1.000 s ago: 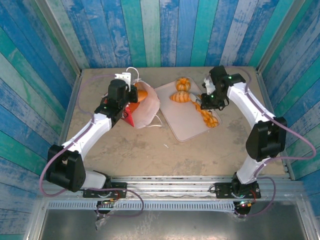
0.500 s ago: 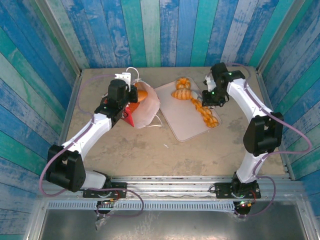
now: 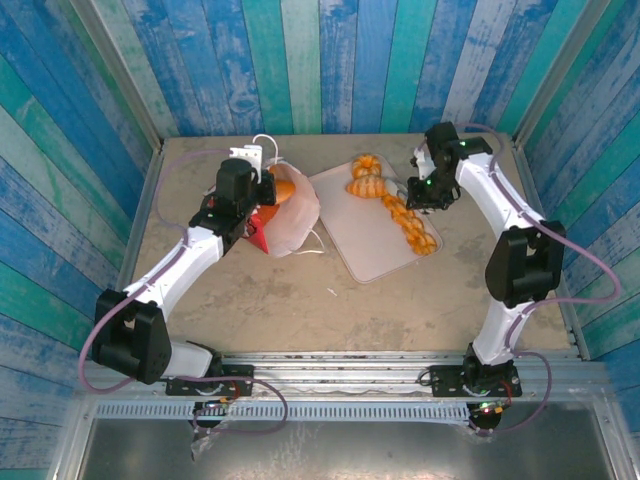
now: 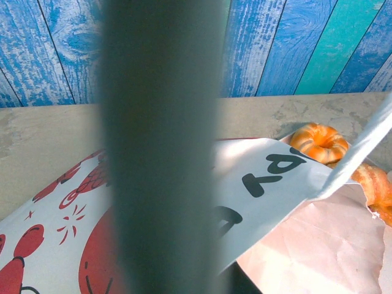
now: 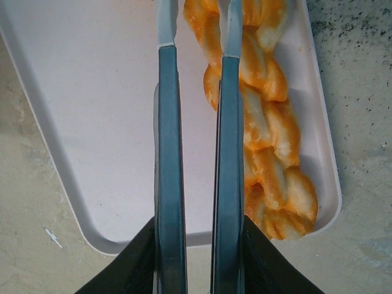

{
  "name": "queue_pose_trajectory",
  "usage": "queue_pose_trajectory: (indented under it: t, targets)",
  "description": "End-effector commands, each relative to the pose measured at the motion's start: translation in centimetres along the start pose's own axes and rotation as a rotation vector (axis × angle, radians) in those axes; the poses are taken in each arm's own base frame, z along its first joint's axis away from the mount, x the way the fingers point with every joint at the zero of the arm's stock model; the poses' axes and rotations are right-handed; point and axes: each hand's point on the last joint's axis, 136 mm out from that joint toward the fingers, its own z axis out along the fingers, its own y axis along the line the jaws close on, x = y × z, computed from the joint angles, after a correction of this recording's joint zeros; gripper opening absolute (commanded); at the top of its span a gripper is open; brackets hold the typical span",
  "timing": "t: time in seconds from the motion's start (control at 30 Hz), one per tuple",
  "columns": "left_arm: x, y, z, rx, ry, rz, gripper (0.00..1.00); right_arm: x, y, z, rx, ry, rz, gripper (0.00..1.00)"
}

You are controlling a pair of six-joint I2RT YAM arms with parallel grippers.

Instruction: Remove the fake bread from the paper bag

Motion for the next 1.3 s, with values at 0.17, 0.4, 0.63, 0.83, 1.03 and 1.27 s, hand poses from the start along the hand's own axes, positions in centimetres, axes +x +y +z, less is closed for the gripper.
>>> queue_pose_trajectory:
  t: [0.17, 0.4, 0.63, 0.83, 1.03, 1.27]
  targets:
    - [-2.8, -0.3, -1.6, 0.011, -0.079, -0.017, 0.08, -1.5, -0.3, -0.6, 0.005, -0.037, 0.011, 0.43]
    - [-2.7, -0.2, -1.6, 0.01, -0.075, -0.017, 0.08, -1.8, -0.3, -1.7, 0.01, -0.066, 0.014, 0.42]
    - [-2.7, -0.3, -1.7, 0.014, -0.076, -0.018, 0.08, -1.5, 0.6, -4.0, -0.019, -0.111, 0.014, 0.38]
    - [-2.7, -0.3, -1.9, 0.015, -0.078, -0.016, 0.08, -0.3, 2.0, -5.7, -0.075, -0.152, 0.01, 0.33]
    - [-2.6, -0.4, -2.0, 0.021, -0.075, -0.012, 0.08, 1.0, 5.3, -6.1, -0.196, -0.19, -0.015, 0.3]
    - [-2.6, -0.7, -1.9, 0.041, -0.074, -0.016, 0.08, 0.6, 7.3, -3.9, -0.202, -0.16, -0.055, 0.28]
